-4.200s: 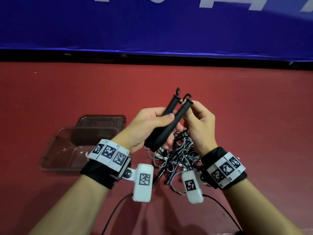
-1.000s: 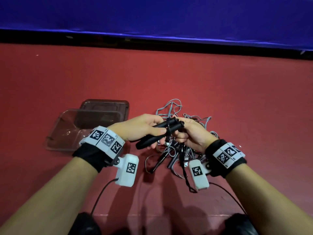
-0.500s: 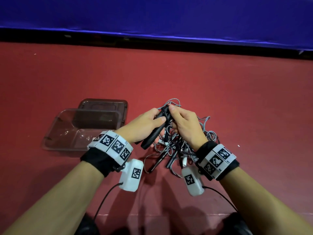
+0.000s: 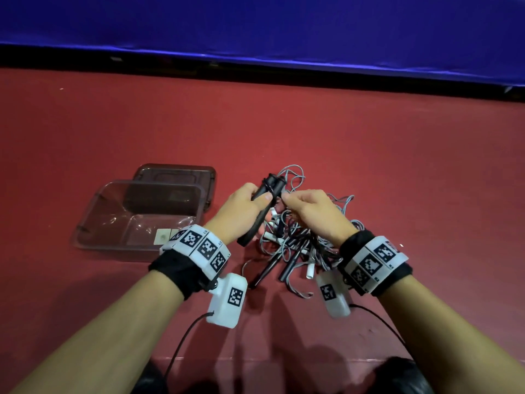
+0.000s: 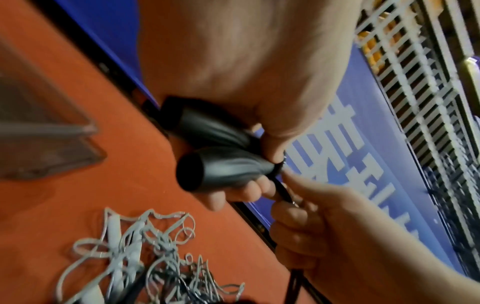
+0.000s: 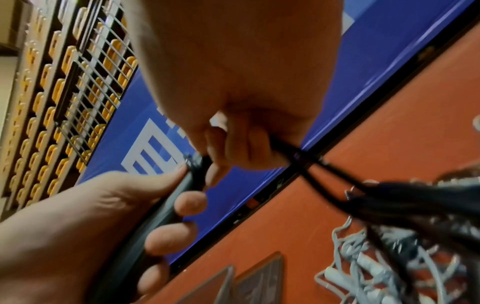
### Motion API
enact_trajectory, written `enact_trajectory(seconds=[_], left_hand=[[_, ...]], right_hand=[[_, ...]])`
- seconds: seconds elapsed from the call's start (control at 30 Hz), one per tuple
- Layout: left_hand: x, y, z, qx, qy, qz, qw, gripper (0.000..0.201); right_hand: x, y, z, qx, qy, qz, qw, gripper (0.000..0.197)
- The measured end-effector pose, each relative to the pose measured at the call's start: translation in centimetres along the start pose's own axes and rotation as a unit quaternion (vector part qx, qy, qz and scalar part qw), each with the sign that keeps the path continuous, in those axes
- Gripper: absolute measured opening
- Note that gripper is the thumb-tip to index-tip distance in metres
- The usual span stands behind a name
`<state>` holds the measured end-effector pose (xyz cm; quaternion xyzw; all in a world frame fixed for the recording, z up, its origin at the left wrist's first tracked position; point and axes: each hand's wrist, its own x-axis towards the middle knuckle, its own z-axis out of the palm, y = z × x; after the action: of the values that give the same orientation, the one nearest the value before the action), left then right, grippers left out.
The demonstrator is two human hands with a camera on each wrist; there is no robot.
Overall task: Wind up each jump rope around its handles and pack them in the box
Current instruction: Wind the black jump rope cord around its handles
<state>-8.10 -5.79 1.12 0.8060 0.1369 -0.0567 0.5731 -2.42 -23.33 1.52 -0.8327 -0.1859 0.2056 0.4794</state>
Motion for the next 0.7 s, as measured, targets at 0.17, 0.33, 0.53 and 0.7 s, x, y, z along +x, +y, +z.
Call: enact_trajectory(seconds=[0.17, 0.33, 0.53, 0.7], left_hand=[[0.7, -1.4, -0.9, 0.137, 0.036, -0.027, 0.99, 0.021], [-0.2, -0.3, 0.0, 0.418, -0.085, -0.005, 0.905, 0.016], [-0.5, 1.4, -1.5, 0.379, -0.3, 0.047, 0.874, 0.013], [-1.8, 2.1, -2.6, 0.168, -0.378, 0.058, 0.909, 0.008]], right_hand=[[-0.8, -1.1, -0.6, -0.276, -0.074, -0.067, 0.956, 0.036], [-1.6, -3.4, -1.6, -0.545, -0.081, -0.189, 0.813, 0.031], [-1.0, -3.3, -3.7, -0.485, -0.077, -0.262, 0.831, 0.052], [-1.0, -1.3, -4.5, -0.205, -0.049, -0.192, 0.959, 0.072]])
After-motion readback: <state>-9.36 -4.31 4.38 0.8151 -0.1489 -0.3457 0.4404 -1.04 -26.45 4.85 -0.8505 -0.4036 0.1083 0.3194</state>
